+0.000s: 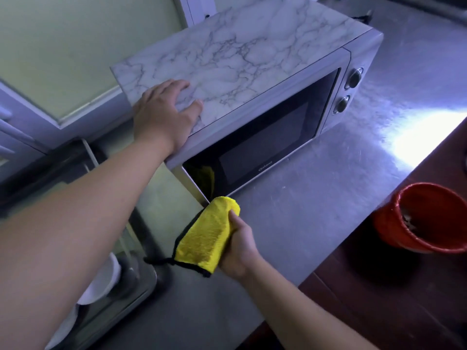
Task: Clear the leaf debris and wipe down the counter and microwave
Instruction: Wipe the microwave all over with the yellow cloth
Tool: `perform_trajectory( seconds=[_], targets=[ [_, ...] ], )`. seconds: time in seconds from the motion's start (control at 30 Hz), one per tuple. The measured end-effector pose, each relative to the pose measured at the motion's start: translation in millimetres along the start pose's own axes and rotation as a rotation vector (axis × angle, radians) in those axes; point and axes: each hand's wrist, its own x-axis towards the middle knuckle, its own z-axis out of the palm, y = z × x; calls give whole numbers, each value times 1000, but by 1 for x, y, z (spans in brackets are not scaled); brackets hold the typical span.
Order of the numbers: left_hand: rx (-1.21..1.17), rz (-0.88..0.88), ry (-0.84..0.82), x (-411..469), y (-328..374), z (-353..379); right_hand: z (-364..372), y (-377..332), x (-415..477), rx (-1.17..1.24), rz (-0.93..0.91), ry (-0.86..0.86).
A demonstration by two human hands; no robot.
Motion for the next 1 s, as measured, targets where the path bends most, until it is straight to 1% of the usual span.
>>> perform_trajectory(
  seconds=[0.07,0.1,0.13,0.2,0.33,0.4,0.43,0.5,0.57,0.6,0.67,0.73,0.77,0.8,0.83,0.87,0.9,0.97,1.0],
  targets=[
    [24,3,-12,1,1,0,-25,-29,-21,23,-25,-92],
    [29,5,-17,1,1,0,-34,-40,-31,26,-53,-117],
    [29,6,-21,1,1,0,-40,-49,-38,16,-86,-107],
    [29,5,-28,1,1,-1,-49,-65,-50,-15,-127,-12],
    [59,30,-36,1,2,-1,-70,-94,-67,-21,-192,284],
    [63,21,-42,2,1,-1,-72,-113,-75,-38,-249,341],
    [60,19,-45,3,1,0,-71,-126,-78,-35,-302,353],
    [56,22,-47,3,1,0,-59,-160,-82,19,-476,381],
    [54,21,-42,3,0,0,-28,-198,-84,57,-696,437],
    [55,18,-38,2,1,0,-9,-217,-83,34,-824,438],
    [58,14,-32,1,1,-1,29,-247,-76,-129,-1108,363],
    [58,12,-30,1,2,-1,57,-262,-58,-443,-1345,347],
    [57,13,-27,0,1,-1,66,-264,-44,-615,-1419,358],
    [55,16,-20,0,1,-1,73,-264,-31,-739,-1450,391],
    [52,19,-12,1,1,0,76,-264,-18,-779,-1453,449],
    [52,21,-5,1,1,1,76,-264,-6,-741,-1451,506],
    [53,22,0,1,0,1,73,-265,3,-628,-1435,538],
    [51,24,7,1,-1,2,64,-270,19,-335,-1349,502],
    [53,25,9,1,-2,2,57,-274,28,-238,-1283,463]
  ],
)
